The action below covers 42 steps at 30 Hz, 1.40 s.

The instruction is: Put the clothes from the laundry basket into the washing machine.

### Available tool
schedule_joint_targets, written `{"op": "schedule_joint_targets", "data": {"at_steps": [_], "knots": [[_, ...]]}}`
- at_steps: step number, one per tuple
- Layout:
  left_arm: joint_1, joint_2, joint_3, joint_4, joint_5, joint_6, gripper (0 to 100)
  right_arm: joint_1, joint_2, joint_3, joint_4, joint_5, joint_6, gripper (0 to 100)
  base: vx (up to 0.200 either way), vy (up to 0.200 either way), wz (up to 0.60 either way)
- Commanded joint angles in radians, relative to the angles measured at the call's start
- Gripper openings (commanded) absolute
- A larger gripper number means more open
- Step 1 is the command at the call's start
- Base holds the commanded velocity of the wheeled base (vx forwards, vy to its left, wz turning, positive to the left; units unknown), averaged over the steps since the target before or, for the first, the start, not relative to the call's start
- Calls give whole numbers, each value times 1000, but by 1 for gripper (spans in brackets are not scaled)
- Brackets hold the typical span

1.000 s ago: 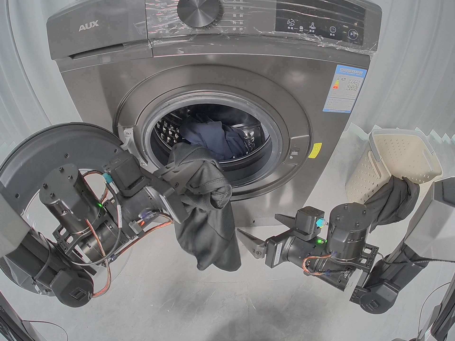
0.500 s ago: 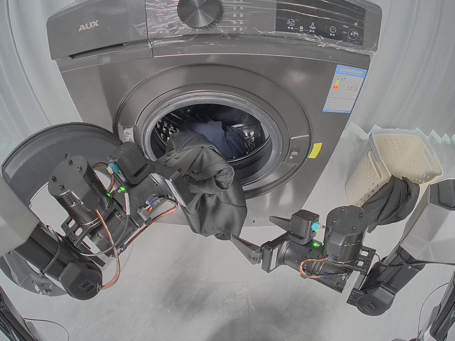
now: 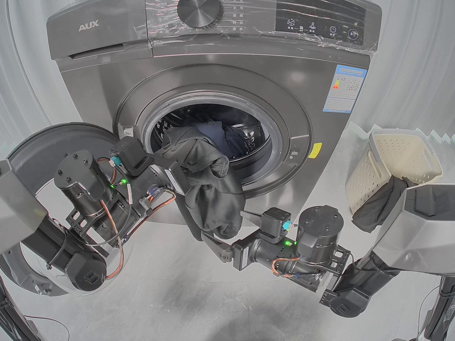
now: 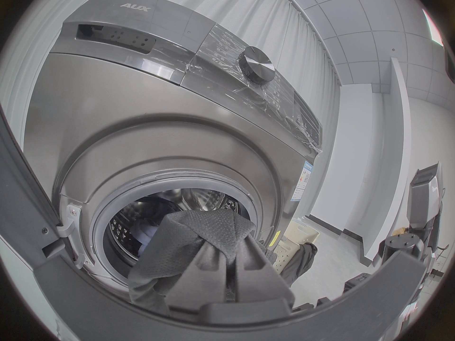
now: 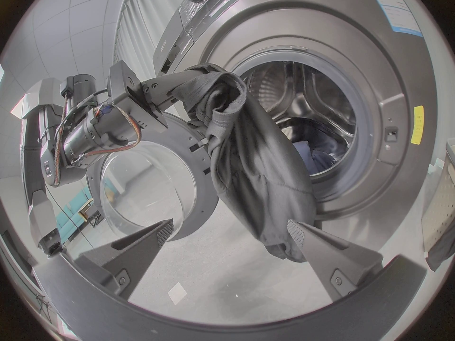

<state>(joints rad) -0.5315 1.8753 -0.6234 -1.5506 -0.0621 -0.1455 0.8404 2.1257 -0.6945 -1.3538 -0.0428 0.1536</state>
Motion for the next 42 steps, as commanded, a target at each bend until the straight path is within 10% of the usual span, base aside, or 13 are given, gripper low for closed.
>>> {"op": "schedule_joint_targets", "data": {"at_steps": [1, 18, 37, 38, 42], "knots": [[-1, 2, -2, 0, 1, 0, 0, 3, 88, -108, 1, 3, -3, 100, 0, 0, 0], [-1, 2, -9, 0, 2, 0, 0, -20, 269, -405, -8, 0, -2, 100, 0, 0, 0], [-8, 1, -7, 0, 1, -2, 0, -63, 307, -514, -1, -28, 6, 100, 0, 0, 0], [-7, 1, -9, 0, 1, -2, 0, -63, 307, -513, -1, -28, 6, 0, 0, 0, 0], [-2, 5, -7, 0, 1, -2, 0, -63, 290, -502, -1, -28, 7, 0, 0, 0, 0]]}}
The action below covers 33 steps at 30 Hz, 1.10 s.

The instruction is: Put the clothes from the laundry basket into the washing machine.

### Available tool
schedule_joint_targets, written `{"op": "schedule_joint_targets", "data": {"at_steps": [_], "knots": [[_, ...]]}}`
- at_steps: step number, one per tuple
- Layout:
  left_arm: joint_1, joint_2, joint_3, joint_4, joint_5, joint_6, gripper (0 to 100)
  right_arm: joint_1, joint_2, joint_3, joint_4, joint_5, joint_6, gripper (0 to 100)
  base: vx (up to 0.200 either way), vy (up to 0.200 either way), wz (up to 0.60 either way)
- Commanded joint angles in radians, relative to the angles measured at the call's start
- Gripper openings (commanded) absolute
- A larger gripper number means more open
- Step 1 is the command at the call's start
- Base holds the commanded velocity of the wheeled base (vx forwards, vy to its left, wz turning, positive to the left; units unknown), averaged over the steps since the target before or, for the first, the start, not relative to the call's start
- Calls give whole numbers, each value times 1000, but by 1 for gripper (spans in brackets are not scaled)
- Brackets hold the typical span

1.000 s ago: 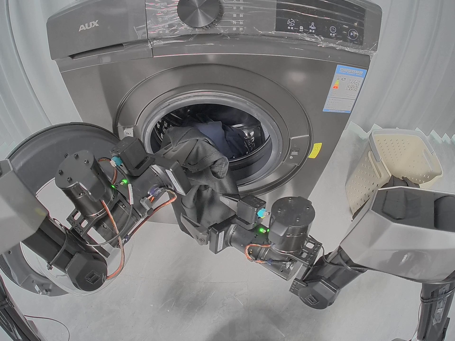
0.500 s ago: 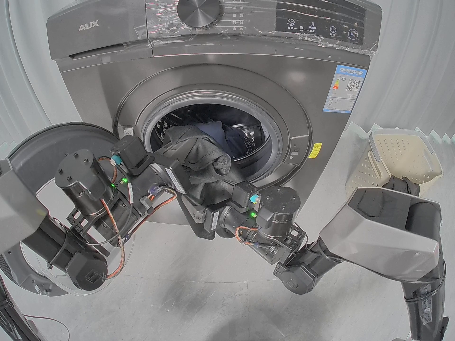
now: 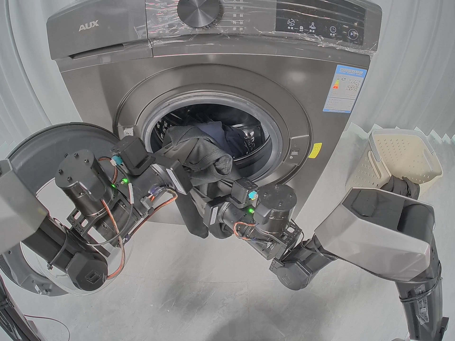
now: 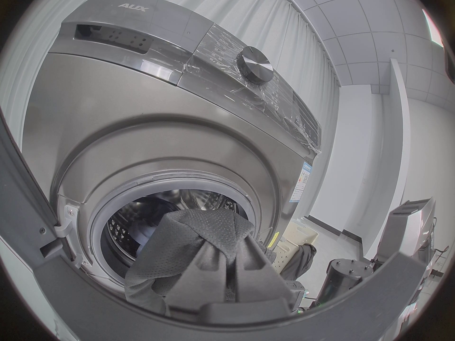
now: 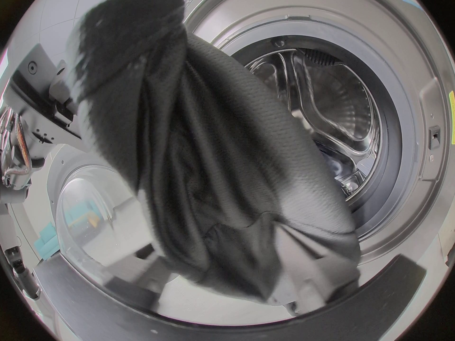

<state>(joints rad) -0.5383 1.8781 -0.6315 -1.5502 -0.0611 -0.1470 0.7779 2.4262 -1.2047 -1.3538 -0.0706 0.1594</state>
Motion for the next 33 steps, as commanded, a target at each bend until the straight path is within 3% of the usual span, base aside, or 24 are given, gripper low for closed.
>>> {"op": "schedule_joint_targets", "data": {"at_steps": [1, 9, 11, 16, 27, 28, 33], "knots": [[6, 4, 1, -1, 0, 0, 0, 0, -19, 17, -2, 0, 2, 0, 0, 0, 0], [12, 15, -1, -1, 0, -8, 0, -3, -210, 211, -2, -1, 3, 0, 0, 0, 0], [14, 13, -1, -1, 1, -20, 0, -23, -280, 295, 1, -1, 2, 0, 0, 0, 0], [14, 13, -5, -1, 3, -32, 0, -43, -340, 402, 1, 2, -1, 0, 0, 0, 0], [20, 12, -5, -1, 20, -39, 0, -51, -406, 441, 4, 3, -1, 0, 0, 0, 0], [20, 12, -1, -1, 18, -42, 100, -52, -417, 441, 4, 3, -1, 0, 0, 0, 0], [15, 13, 22, 1, 20, -57, 100, -68, -472, 441, 4, 2, 2, 0, 0, 0, 0]]}}
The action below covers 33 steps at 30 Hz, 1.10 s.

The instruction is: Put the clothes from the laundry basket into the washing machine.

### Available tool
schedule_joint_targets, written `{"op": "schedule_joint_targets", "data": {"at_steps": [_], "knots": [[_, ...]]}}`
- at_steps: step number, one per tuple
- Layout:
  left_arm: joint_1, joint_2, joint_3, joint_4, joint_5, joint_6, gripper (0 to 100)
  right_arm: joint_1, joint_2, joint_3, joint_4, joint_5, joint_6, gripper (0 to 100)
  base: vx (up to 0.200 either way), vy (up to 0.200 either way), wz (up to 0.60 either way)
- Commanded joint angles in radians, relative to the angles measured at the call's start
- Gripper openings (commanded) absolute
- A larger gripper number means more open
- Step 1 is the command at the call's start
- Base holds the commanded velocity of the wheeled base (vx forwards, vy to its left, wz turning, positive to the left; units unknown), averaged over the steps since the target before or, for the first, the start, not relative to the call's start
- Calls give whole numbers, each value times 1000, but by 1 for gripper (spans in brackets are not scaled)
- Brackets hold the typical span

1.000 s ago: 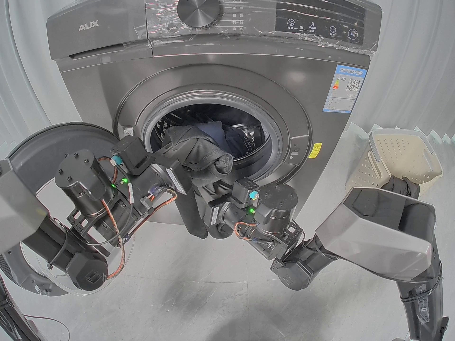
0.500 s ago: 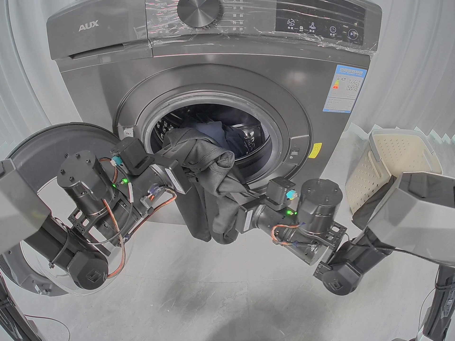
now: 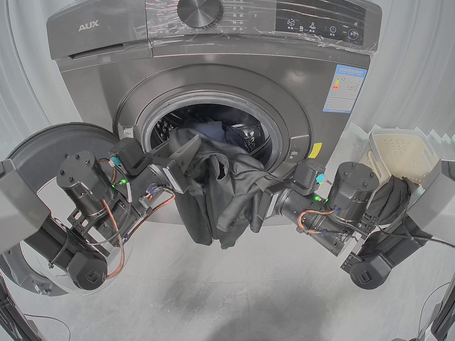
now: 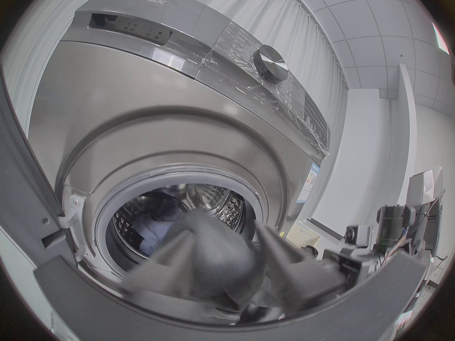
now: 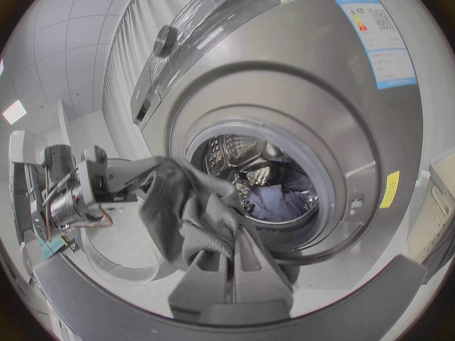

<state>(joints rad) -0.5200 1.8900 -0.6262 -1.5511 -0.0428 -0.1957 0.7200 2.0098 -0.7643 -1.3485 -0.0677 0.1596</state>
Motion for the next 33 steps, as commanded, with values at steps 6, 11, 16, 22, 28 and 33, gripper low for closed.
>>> {"op": "schedule_joint_targets", "data": {"at_steps": [6, 11, 16, 22, 28, 33], "knots": [[-12, 38, 154, 2, -8, -22, 100, -28, -157, 40, -3, 5, 1, 0, 0, 0, 0], [-9, 120, 214, 0, -8, -10, 100, -30, -195, 56, -1, 6, 1, 0, 0, 0, 0], [-14, 167, 227, -1, -8, -8, 100, -28, -192, 40, 0, 2, 0, 0, 0, 0, 0], [-63, 202, 247, -3, -9, -2, 100, -28, -158, -6, 3, -1, -2, 0, 0, 0, 0], [-103, 227, 281, -3, -28, 4, 100, -28, -98, -83, 5, -3, -2, 0, 0, 0, 0], [-138, 270, 296, -3, -32, 7, 100, -21, -63, -124, 5, -4, 0, 0, 0, 0, 0]]}}
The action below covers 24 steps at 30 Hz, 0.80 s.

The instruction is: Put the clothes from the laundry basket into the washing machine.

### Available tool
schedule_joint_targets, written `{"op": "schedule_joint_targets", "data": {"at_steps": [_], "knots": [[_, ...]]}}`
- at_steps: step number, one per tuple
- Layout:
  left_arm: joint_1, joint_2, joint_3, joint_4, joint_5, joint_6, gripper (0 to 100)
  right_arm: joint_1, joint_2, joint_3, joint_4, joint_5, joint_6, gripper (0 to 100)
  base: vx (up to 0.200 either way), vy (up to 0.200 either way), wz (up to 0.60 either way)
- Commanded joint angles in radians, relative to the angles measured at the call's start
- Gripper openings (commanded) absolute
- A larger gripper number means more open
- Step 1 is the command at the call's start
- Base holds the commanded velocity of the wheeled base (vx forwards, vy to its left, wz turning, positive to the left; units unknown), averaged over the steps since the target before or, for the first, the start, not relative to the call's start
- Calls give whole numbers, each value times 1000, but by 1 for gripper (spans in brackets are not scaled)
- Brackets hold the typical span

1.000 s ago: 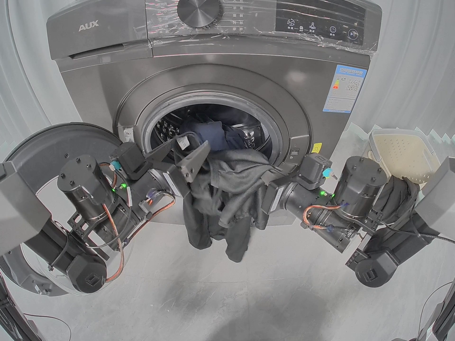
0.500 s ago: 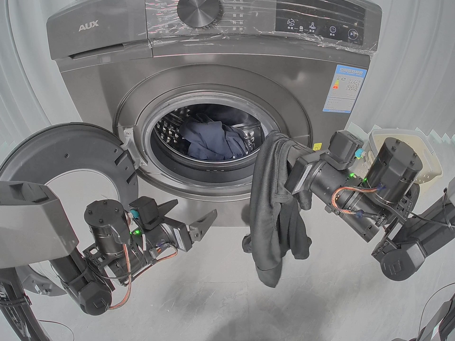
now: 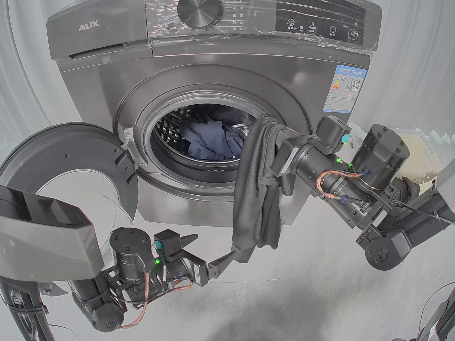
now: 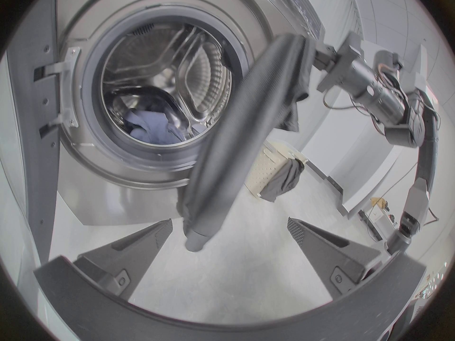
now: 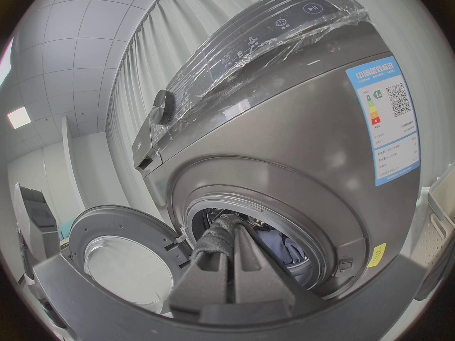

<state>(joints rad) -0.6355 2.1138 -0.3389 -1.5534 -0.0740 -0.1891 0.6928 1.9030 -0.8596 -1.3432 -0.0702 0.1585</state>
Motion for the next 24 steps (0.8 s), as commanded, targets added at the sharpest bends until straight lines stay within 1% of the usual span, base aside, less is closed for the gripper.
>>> {"op": "schedule_joint_targets", "data": {"at_steps": [1, 2, 4, 7, 12, 14, 15, 21, 24], "knots": [[-24, 58, 5, -2, -1, 4, 100, 10, 48, -33, -1, -2, 1, 0, 0, 0, 0], [-26, 71, 3, -1, -1, 10, 100, 11, 50, -35, -1, -2, 1, 0, 0, 0, 0], [-24, 101, -12, -2, -1, 34, 100, 13, 50, -35, -1, -2, 1, 0, 0, 0, 0], [-24, 141, -38, -2, -1, 45, 100, 14, 54, -35, -1, -2, 1, 0, 0, 0, 0], [-7, 219, -155, -1, 3, 45, 100, 24, 54, -33, -1, -2, 3, 0, 0, 0, 0], [5, 239, -189, -1, 7, 45, 100, 28, 53, -33, -1, -2, 3, 0, 0, 0, 0], [20, 267, -230, -1, 8, 48, 100, 30, 51, -32, -1, -2, 3, 0, 0, 0, 0], [51, 339, -330, -1, 13, 50, 100, 37, 47, -29, -1, -2, 3, 0, 0, 0, 0], [66, 359, -368, -1, 31, 48, 100, 47, 44, -26, -2, -2, 3, 0, 0, 0, 0]]}}
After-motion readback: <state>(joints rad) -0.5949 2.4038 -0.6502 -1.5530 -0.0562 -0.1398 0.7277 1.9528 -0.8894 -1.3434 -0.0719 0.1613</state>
